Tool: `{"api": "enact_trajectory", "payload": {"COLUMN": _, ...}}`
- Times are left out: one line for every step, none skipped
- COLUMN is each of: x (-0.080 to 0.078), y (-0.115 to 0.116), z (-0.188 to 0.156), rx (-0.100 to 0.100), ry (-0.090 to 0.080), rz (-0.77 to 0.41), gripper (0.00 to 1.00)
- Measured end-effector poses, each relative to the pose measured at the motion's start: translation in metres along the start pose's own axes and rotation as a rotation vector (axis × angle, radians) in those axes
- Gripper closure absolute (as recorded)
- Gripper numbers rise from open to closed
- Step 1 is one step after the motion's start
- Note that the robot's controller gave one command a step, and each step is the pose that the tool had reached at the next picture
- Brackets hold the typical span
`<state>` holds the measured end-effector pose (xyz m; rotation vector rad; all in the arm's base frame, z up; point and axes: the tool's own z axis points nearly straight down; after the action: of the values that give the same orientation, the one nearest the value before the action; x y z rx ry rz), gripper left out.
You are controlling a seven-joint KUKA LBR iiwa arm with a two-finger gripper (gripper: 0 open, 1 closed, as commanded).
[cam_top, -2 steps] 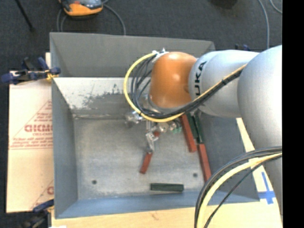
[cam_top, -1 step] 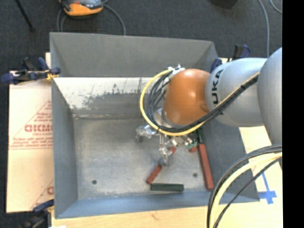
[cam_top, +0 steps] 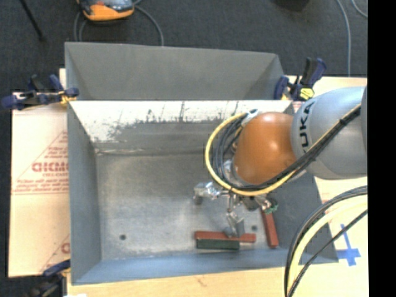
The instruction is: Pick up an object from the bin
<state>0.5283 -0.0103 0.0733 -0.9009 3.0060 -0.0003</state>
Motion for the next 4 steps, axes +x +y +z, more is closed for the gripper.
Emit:
{"api": "enact_trajectory", "payload": {"x": 0.006, "y": 0.013, "z": 0.001, "rx": 0.002, "ry": 0.002, "rz": -0.214, "gripper": 0.00}}
{"api": "enact_trajectory", "payload": {"x": 0.035, "y": 0.003, "z": -0.017, "rx": -0.003, "ry": 0.002, "rz": -0.366, "gripper": 0.00}}
{"api": "enact_trajectory", "payload": {"x": 0.045, "y": -0.004, "z": -0.024, "rx": -0.002, "ry": 0.005, "rz": -0.145, "gripper": 0.00}}
{"api": "enact_trajectory", "payload": {"x": 0.044, "y": -0.002, "z": -0.024, "rx": -0.002, "ry": 0.004, "rz": -0.154, "gripper": 0.00}}
